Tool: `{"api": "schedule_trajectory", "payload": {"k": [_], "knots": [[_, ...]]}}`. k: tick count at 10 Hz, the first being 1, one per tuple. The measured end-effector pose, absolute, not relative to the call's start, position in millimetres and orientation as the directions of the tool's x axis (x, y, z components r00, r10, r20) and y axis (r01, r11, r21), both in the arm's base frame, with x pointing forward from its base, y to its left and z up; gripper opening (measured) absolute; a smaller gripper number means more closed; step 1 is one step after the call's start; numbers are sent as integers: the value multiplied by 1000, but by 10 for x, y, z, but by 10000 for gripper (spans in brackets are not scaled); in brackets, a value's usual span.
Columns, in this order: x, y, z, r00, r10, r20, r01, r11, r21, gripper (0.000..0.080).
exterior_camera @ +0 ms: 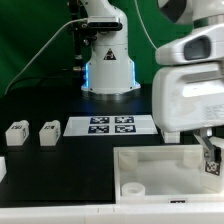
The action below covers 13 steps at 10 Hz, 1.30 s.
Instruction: Assemble one leg
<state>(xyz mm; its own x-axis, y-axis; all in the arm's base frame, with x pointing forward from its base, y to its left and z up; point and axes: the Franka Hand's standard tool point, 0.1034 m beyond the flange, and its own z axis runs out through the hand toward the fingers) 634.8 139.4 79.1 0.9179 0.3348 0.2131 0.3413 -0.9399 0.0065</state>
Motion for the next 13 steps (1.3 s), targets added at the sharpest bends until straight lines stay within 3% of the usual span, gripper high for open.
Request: {"api": "schedule_trajectory", "payload": {"k": [2,8,12,13], "knots": [[6380,1339,807,845,492,208,494,-868,48,645],[6252,1192,682,860,488,147,488,-872,37,649],[6263,1183,705,881,450,143,451,-892,29,649],[6263,1184,704,888,437,143,438,-898,27,530]]}}
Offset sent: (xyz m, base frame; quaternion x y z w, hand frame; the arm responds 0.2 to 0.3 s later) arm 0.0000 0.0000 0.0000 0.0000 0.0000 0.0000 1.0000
